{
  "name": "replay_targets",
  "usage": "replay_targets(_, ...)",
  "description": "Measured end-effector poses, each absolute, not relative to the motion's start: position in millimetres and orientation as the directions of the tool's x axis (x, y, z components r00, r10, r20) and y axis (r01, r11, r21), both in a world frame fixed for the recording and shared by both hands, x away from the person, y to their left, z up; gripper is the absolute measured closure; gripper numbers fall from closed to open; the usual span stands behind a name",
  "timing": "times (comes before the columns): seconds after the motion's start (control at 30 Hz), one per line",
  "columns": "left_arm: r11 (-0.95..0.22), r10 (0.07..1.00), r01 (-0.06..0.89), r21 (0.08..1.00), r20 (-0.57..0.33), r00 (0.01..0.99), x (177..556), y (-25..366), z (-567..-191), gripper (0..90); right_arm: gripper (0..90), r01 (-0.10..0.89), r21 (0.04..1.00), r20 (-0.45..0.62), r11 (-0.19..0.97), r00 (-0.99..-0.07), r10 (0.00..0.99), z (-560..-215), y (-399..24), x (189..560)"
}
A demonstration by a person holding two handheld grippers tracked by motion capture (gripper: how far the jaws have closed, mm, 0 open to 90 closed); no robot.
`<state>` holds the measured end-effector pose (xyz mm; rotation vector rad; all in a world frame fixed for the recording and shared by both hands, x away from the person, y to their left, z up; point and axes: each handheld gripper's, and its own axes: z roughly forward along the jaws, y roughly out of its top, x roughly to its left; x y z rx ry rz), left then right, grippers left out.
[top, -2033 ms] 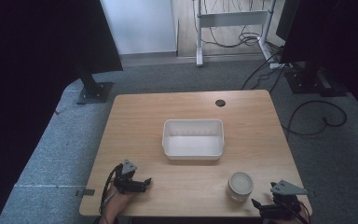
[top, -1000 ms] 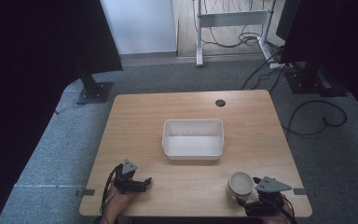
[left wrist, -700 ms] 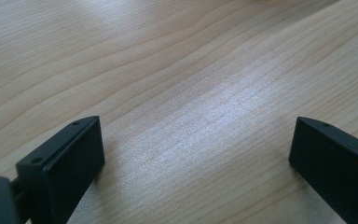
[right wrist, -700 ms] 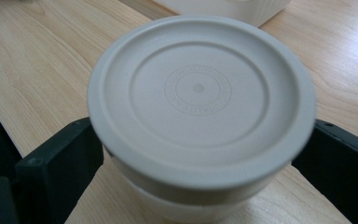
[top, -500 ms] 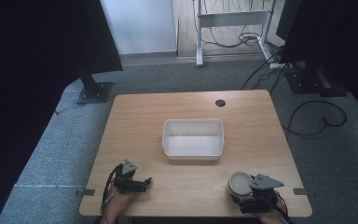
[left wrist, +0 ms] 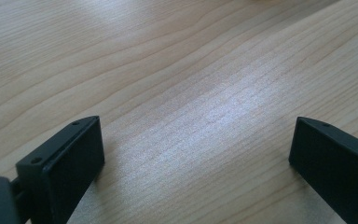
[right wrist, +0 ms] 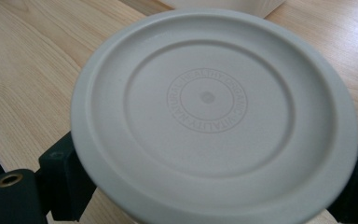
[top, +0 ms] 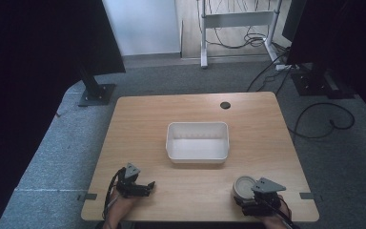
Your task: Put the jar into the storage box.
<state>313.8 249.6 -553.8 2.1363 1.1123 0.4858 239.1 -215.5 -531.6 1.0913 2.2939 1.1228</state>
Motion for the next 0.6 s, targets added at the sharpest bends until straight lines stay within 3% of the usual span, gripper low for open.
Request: replay_targets(0.6, -0.411, 0.824, 0.574, 0.709, 0.018, 0.567, 314, 250, -554, 3.0, 9.3, 0.476, 0.784, 0.012, 0.398, -0.653, 0.757, -525, -200, 246)
